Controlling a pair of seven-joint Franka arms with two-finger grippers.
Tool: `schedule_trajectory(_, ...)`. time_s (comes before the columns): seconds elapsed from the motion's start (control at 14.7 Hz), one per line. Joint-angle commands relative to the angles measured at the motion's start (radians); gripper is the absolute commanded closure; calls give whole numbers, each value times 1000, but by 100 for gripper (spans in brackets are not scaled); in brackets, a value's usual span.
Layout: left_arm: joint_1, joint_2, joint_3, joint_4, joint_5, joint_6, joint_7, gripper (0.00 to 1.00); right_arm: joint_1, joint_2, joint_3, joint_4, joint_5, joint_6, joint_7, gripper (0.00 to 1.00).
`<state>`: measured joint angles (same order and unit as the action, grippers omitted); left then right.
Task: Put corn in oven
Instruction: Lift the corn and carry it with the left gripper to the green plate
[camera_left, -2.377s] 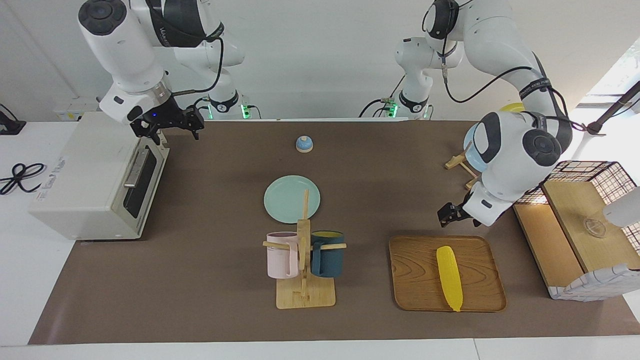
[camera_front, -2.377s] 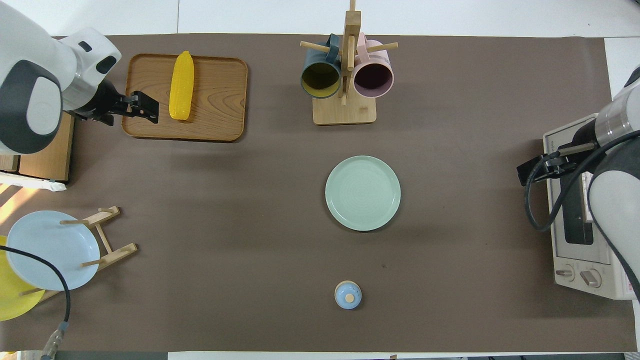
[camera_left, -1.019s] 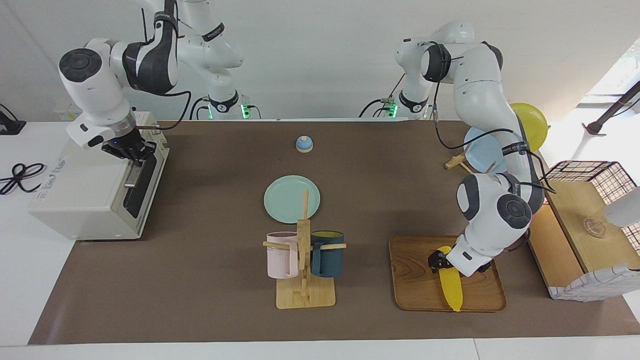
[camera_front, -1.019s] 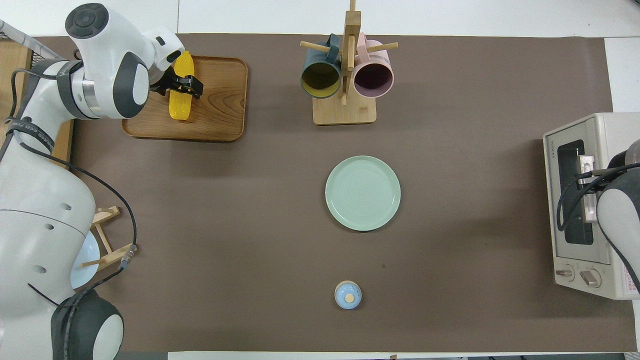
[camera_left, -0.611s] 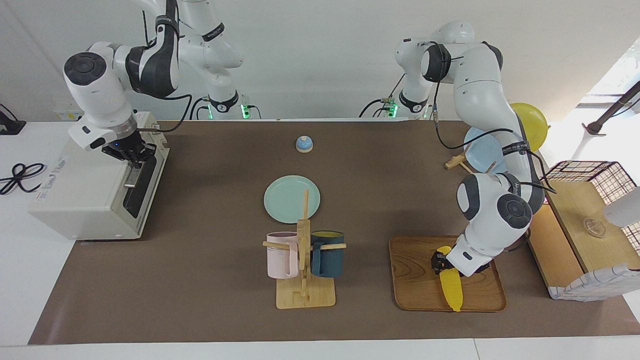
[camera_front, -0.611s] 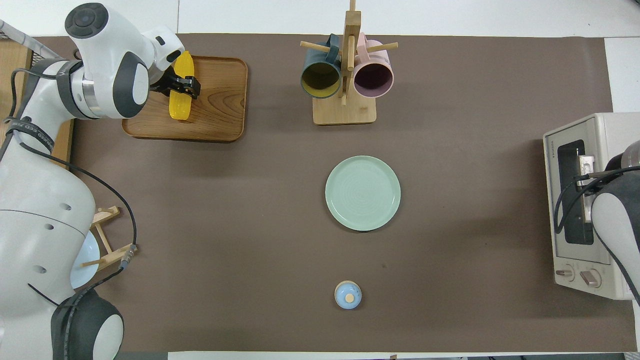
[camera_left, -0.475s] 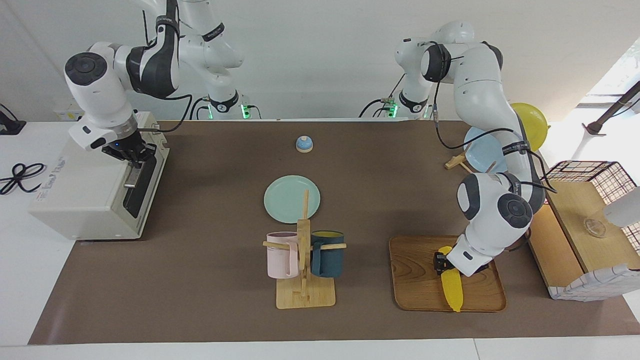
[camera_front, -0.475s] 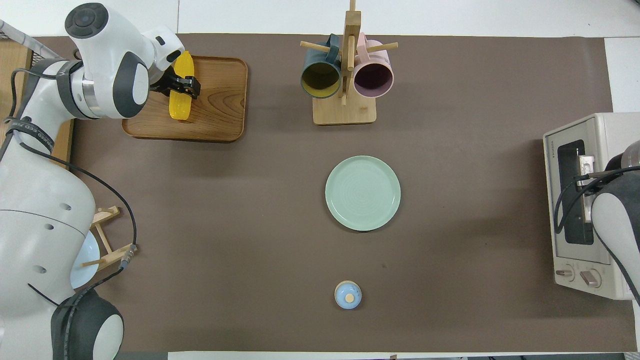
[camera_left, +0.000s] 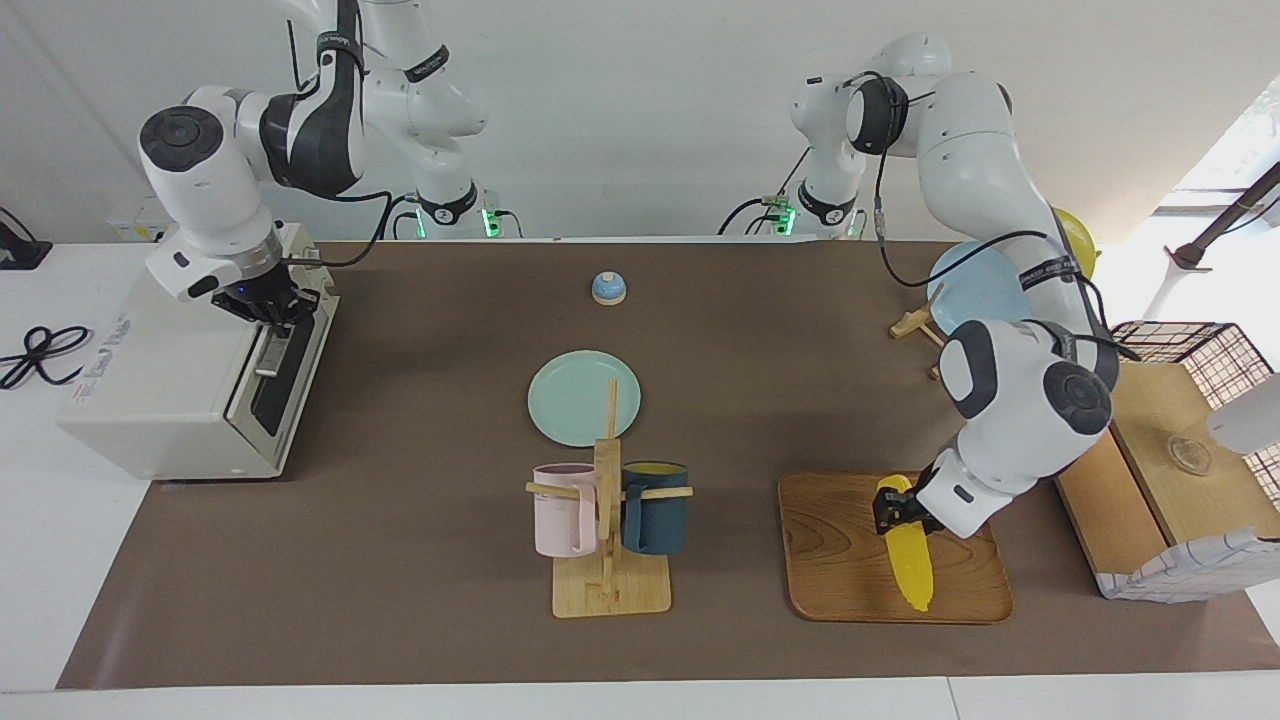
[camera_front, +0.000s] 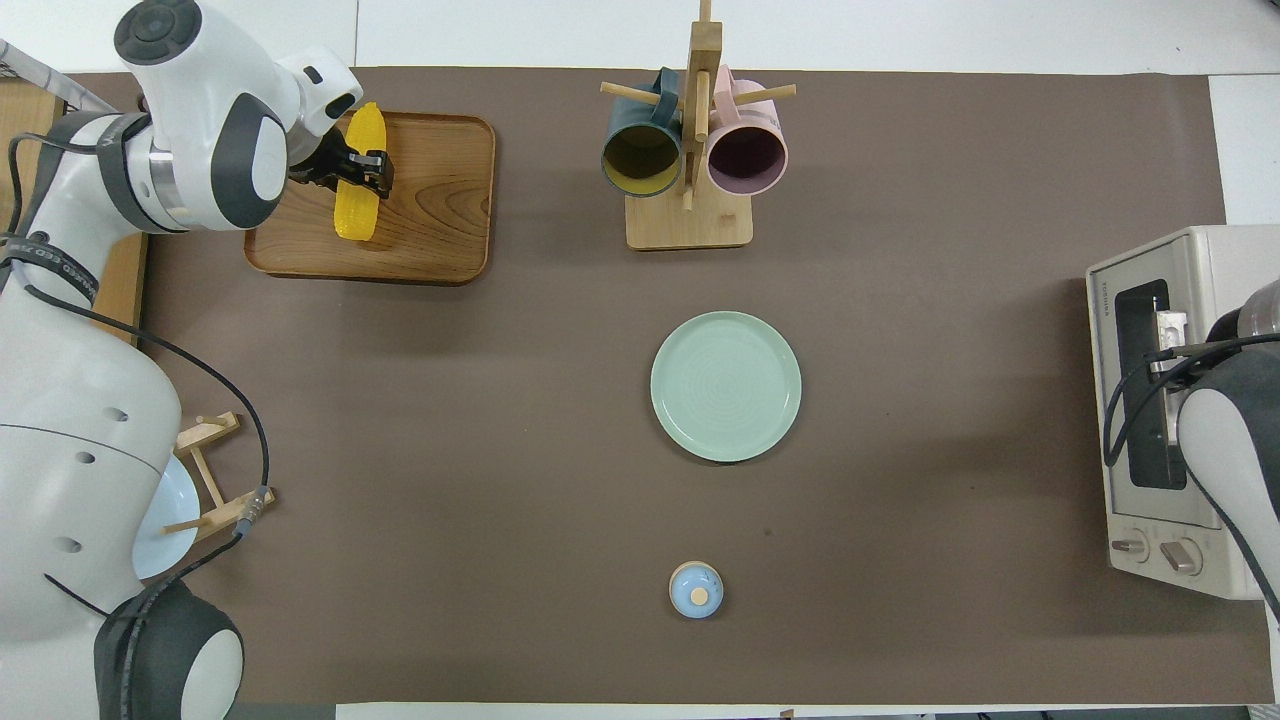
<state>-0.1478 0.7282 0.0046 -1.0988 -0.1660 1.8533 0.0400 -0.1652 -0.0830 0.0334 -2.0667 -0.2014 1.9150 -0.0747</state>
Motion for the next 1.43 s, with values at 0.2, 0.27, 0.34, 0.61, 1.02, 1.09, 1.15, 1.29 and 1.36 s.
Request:
schedule_trajectory(0.2, -61, -289, 5, -194, -15, -157, -103, 100, 27, 8, 2, -87, 50, 88, 36, 100)
schedule_trajectory(0.27, -103, -364, 6, -281, -15, -149, -129, 100, 27, 18, 2, -93, 51, 108, 36, 100)
schedule_trajectory(0.34, -140, -409, 6, -341, -15, -144, -176, 100, 27, 31, 2, -95, 62, 122, 36, 100)
schedule_trajectory(0.61, -290, -515, 3, -516, -15, -108, -311, 100, 36, 87, 2, -118, 95, 214, 36, 100)
schedule_trajectory(1.02, -568, -622, 0, -863, -17, 352, -576, 100, 70, 118, 2, -216, 106, 404, 49, 100)
schedule_trajectory(1.09, -602, -604, 0, -866, -17, 403, -616, 100, 70, 123, 2, -230, 106, 427, 52, 100)
schedule_trajectory(1.15, -625, -577, 0, -863, -17, 423, -643, 100, 69, 138, 2, -236, 106, 449, 52, 100)
schedule_trajectory(1.29, -654, -534, 0, -856, -20, 470, -649, 100, 69, 173, 2, -236, 106, 469, 55, 100)
schedule_trajectory(1.36, -677, -511, 0, -856, -21, 501, -666, 100, 70, 180, 2, -236, 106, 485, 56, 100)
